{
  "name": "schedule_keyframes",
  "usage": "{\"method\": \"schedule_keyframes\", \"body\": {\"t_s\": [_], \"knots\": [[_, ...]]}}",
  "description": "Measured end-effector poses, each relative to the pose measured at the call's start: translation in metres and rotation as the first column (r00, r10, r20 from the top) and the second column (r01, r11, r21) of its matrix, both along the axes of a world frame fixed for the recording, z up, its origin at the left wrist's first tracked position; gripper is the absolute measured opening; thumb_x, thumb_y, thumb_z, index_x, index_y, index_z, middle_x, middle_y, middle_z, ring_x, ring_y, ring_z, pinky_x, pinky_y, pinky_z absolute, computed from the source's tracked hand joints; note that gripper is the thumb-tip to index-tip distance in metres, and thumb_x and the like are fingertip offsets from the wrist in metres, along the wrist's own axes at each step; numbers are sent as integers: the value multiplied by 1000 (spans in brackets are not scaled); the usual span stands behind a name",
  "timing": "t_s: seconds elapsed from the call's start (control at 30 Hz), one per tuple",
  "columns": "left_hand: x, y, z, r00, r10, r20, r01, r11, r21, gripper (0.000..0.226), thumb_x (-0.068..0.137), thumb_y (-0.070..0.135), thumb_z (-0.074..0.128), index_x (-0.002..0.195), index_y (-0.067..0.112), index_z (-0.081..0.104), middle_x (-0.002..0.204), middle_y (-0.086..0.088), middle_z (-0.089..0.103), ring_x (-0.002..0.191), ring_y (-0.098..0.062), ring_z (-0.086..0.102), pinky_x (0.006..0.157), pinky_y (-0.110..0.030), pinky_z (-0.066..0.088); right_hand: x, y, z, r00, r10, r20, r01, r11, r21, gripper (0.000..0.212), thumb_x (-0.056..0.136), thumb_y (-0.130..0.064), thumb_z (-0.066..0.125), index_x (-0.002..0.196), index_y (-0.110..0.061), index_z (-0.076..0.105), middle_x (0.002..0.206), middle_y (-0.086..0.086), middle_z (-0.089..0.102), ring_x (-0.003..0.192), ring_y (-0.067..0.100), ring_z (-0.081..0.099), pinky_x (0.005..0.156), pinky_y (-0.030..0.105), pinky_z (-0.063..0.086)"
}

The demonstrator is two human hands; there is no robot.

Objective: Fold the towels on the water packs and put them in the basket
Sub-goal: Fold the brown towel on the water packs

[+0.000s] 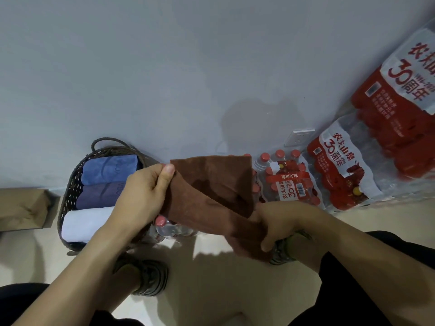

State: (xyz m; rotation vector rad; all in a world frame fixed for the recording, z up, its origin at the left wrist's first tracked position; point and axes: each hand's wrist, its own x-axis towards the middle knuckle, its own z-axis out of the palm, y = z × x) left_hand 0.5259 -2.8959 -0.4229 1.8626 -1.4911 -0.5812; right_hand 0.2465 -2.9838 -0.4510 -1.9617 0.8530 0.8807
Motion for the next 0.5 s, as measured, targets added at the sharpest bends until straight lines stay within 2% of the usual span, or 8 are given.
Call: {"method": "schedule_keyframes", "body": {"t_s": [0.1, 0.17, 0.23, 0.3, 0.4, 0.43, 0.5], "knots": [[9, 2, -2, 985, -54, 166, 38, 994, 99, 47, 92, 56, 35, 63, 20, 44, 48, 6, 45, 53, -5, 50, 46, -19, 28, -17, -7, 5, 1000, -18, -13, 18, 1000, 6, 23, 72, -34, 81, 76, -42, 60, 71, -23, 64, 69, -4, 60, 64, 18, 42], [15, 3, -2, 983, -74, 170, 41, 981, 188, 46, 92, 56, 36, 64, 20, 45, 51, 6, 48, 53, -5, 51, 48, -20, 29, -26, -9, 9, 995, -93, 42, 92, 996, 21, 21, 76, -33, 78, 76, -43, 60, 69, -29, 65, 66, -9, 61, 64, 16, 42], [18, 5, -4, 990, -108, 93, 78, 957, 279, 49, 90, 60, 31, 67, 20, 48, 57, 6, 52, 57, -6, 52, 54, -24, 33, -33, -11, 13, 977, -171, 128, 165, 985, 54, 14, 82, -28, 73, 79, -41, 67, 77, -24, 69, 73, -4, 66, 73, 20, 49], [19, 9, -5, 994, -90, -57, 104, 930, 353, 54, 87, 68, 28, 73, 23, 57, 71, 9, 63, 71, -2, 59, 64, -23, 41, -37, -13, 18, 957, -215, 197, 200, 975, 93, 8, 84, -25, 71, 86, -32, 73, 84, -15, 73, 78, 3, 69, 78, 24, 53], [20, 15, -4, 946, -57, -318, 215, 847, 487, 44, 78, 77, 43, 94, 40, 61, 89, 26, 69, 87, 11, 63, 74, -13, 43, -46, -17, 27, 923, -294, 247, 253, 949, 187, 9, 84, -22, 70, 88, -29, 74, 83, -7, 73, 77, 9, 70, 74, 24, 56], [22, 17, -5, 926, -83, -369, 279, 809, 517, 39, 78, 71, 53, 100, 39, 58, 92, 24, 70, 89, 9, 65, 75, -15, 47, -48, -18, 30, 918, -309, 247, 259, 942, 214, 12, 84, -22, 71, 84, -33, 73, 80, -8, 72, 74, 8, 68, 71, 21, 54], [24, 18, -10, 911, -125, -393, 337, 774, 537, 26, 87, 44, 65, 108, 33, 53, 102, 11, 71, 99, -5, 67, 84, -28, 55, -53, -22, 33, 910, -345, 230, 281, 921, 271, 17, 82, -21, 72, 78, -36, 71, 78, -7, 70, 72, 10, 66, 70, 22, 50]]}}
